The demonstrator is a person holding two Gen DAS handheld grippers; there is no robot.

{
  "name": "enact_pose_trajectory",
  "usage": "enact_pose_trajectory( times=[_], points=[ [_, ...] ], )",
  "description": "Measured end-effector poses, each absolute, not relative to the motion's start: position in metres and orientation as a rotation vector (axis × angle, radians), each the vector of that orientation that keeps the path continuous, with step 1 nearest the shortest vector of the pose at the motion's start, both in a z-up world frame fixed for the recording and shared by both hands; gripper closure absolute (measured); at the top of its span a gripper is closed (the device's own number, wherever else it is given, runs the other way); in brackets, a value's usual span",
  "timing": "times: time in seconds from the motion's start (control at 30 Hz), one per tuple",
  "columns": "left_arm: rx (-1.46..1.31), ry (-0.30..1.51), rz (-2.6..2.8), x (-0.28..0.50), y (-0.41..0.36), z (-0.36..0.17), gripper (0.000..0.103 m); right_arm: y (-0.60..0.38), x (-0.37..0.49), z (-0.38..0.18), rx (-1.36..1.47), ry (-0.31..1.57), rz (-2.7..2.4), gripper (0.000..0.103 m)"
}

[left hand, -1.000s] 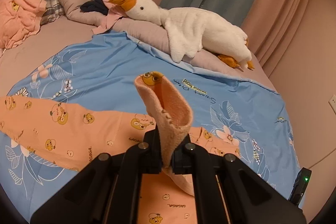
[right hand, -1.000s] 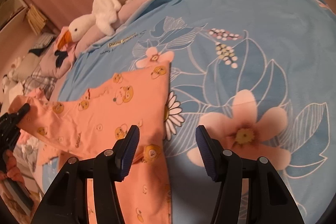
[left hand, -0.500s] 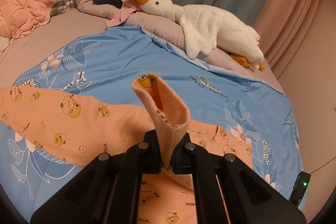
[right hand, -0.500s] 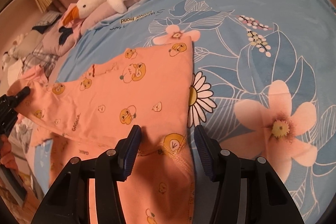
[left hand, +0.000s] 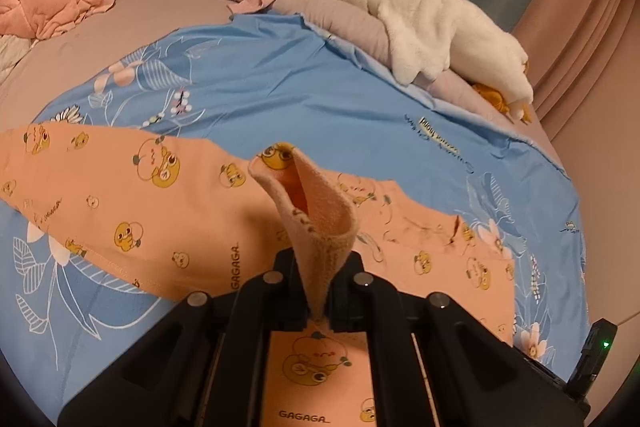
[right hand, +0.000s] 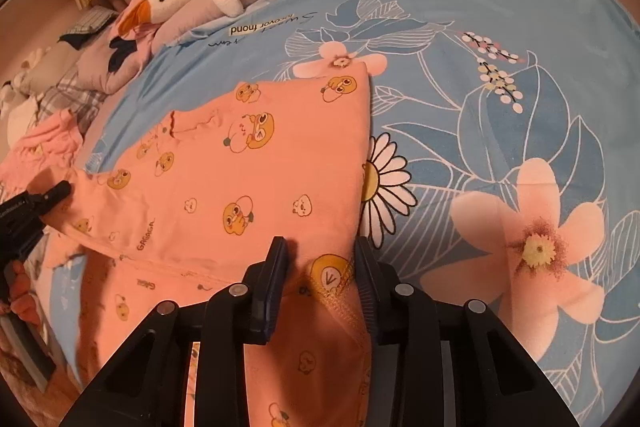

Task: Fold small clothes
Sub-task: 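Lift the held sleeve and fold it across the romper body with the left gripper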

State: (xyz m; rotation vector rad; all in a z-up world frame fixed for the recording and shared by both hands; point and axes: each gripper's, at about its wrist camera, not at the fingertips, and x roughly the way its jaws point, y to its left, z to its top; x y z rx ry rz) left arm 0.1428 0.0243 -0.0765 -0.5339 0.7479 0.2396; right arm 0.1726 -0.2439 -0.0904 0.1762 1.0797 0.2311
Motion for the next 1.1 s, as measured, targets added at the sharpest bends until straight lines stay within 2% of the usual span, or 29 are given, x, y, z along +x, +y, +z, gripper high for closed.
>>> enact_pose_trajectory(
  times=[0.47,1.1],
  points=[
    [-0.566,0.81,0.254,0.138,0.036,-0.102,0.096,-0.243,0.172,-0.091,0.165,1.081,0.228,0.068],
    [-0.571,0.828,0.242,0.131,0.045,-0.103,0.091,-0.242,0.172,-0.091,0.16,1.082,0.228,0.068]
  ],
)
